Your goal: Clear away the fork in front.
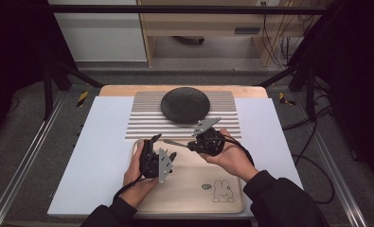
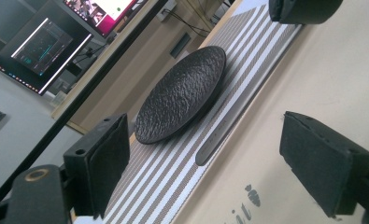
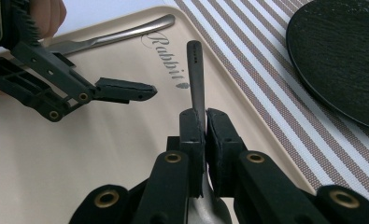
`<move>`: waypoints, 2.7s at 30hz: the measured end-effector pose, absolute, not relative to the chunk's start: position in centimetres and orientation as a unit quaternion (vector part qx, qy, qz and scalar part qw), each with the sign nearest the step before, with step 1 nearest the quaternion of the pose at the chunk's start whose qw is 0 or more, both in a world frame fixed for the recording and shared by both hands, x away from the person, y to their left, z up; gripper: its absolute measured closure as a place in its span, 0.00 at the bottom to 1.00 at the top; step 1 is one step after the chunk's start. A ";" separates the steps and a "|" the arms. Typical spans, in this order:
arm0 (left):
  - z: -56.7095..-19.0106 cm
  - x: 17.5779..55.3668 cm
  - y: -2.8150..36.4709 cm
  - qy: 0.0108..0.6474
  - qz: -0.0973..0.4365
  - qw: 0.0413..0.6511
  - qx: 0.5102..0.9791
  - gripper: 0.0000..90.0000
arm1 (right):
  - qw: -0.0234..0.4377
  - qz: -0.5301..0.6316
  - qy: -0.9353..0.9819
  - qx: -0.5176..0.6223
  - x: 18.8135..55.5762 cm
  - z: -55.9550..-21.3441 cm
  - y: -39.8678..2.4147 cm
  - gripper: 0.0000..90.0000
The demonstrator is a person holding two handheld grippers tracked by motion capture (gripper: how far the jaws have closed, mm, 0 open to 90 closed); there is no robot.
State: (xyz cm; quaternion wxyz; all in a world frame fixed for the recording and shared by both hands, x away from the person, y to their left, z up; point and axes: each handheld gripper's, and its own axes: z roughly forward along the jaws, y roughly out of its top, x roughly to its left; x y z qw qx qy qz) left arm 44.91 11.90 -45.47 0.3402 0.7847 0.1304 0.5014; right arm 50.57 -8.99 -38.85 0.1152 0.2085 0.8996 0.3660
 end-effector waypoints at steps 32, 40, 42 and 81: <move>-46.2 44.1 10.8 0.060 0.552 0.276 0.785 0.79 | 0.105 0.350 0.911 0.189 50.2 -37.1 -7.2 0.95; -46.2 43.9 10.7 0.046 0.564 0.266 0.780 0.85 | 0.099 0.351 0.912 0.189 50.1 -37.0 -7.2 0.95; -46.3 43.9 10.6 0.040 0.565 0.264 0.781 0.88 | 0.098 0.353 0.911 0.187 50.1 -37.0 -7.1 0.95; -46.6 43.3 10.8 -0.006 0.582 0.222 0.782 0.97 | 0.104 0.416 0.870 0.243 50.7 -34.8 -10.2 0.57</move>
